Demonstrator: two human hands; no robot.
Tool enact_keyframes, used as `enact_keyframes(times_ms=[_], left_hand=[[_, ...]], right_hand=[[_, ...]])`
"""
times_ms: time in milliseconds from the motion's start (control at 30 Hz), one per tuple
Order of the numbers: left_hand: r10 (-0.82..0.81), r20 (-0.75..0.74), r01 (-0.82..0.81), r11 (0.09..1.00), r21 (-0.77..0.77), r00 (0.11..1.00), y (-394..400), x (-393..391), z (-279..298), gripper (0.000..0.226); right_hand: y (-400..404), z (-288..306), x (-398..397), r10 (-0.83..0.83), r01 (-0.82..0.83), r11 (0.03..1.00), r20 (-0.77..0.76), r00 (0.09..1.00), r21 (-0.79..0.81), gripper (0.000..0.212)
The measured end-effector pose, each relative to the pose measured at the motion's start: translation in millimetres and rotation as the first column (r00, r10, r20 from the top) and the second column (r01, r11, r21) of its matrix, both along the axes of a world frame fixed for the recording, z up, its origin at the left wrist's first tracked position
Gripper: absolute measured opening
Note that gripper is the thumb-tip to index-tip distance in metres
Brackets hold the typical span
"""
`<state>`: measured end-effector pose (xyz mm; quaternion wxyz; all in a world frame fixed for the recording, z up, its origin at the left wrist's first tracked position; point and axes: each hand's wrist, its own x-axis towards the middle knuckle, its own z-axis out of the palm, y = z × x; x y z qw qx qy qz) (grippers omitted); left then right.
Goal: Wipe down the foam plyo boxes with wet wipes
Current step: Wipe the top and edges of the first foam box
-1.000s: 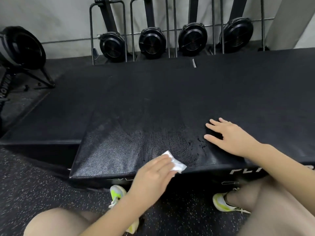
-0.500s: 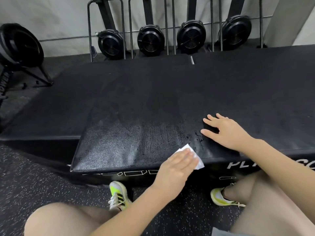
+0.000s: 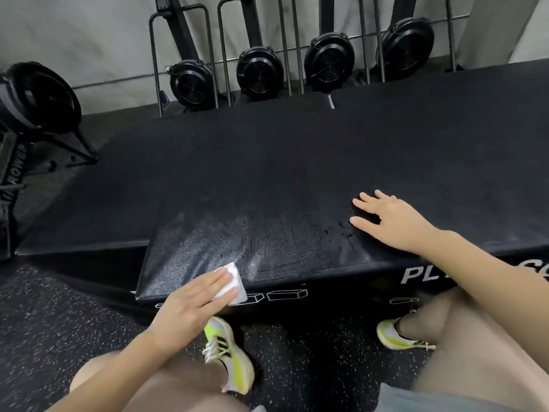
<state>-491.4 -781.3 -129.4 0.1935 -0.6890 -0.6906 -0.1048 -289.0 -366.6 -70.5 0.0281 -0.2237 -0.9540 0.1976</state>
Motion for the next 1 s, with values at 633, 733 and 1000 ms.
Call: enact_keyframes(times_ms=[633, 733, 1000], left_hand=[[-0.111, 0.083, 0.105, 0.992, 0.075, 0.990, 218, 123, 0, 0.030], [-0.096, 0.085, 0.101, 0.994, -0.049, 0.992, 214, 125, 10, 0.046], [-0.191, 0.178, 0.229, 0.946, -0.231, 0.965, 132, 62, 33, 0.045]], right_hand=[[3, -2, -1, 0.014, -0.014, 1.000, 0.004, 1.000, 0.018, 0.060], [7, -2, 0, 0.036, -0.036, 0.999, 0.012, 0.999, 0.012, 0.060], [15, 3, 7, 0.094, -0.094, 0.996, 0.029, 0.995, 0.004, 0.060]])
